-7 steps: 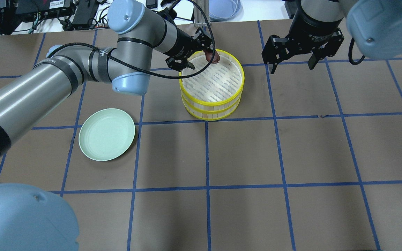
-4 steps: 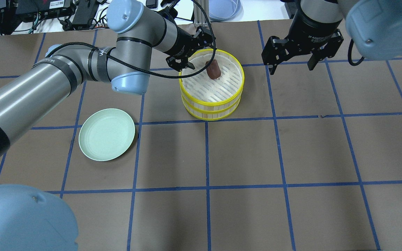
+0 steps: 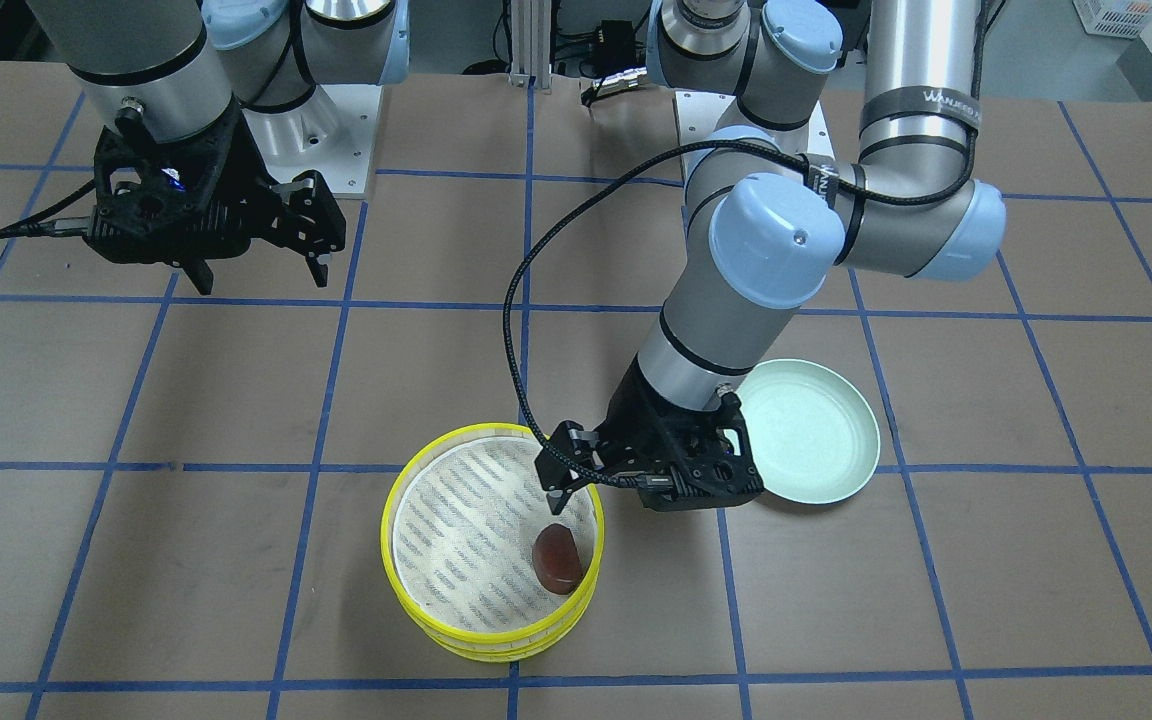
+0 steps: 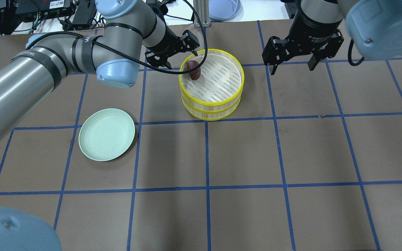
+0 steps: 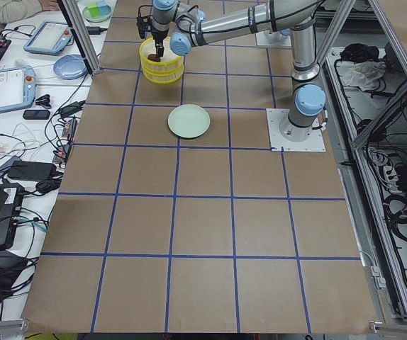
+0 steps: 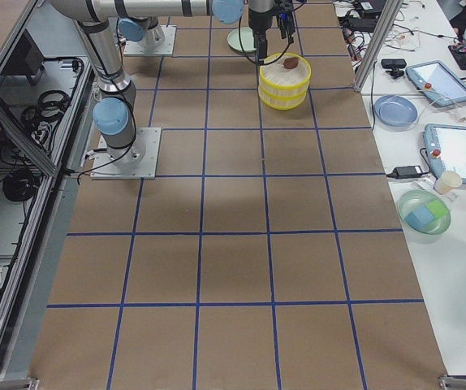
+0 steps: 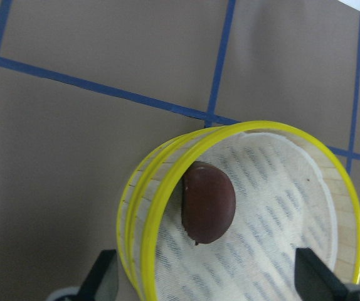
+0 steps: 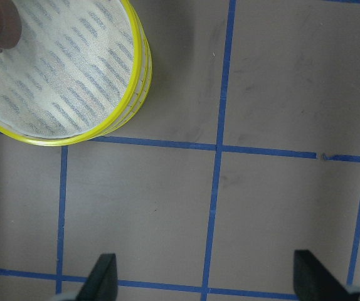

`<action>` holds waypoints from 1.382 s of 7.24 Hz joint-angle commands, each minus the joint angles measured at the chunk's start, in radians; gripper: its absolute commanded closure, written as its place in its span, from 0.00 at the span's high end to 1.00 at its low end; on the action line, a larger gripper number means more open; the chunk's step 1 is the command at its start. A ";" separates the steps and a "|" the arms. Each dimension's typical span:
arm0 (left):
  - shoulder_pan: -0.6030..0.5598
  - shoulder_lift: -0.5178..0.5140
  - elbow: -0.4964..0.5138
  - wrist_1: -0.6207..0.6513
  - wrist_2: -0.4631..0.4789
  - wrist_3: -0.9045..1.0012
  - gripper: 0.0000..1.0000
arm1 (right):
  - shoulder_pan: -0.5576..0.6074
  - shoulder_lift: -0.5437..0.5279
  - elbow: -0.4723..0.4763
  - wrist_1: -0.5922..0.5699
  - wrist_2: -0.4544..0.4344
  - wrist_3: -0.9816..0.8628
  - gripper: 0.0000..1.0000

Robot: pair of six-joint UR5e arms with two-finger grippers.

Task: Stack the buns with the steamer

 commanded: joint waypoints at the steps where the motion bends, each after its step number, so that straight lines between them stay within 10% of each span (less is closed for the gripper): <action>1: 0.120 0.085 0.020 -0.135 0.069 0.181 1.00 | 0.000 -0.001 0.002 -0.012 -0.015 0.001 1.00; 5: 0.191 0.276 0.020 -0.508 0.281 0.437 1.00 | 0.014 -0.013 0.002 -0.077 -0.116 0.016 1.00; 10: 0.176 0.392 0.006 -0.588 0.249 0.437 1.00 | 0.014 -0.011 0.002 -0.066 -0.049 0.016 1.00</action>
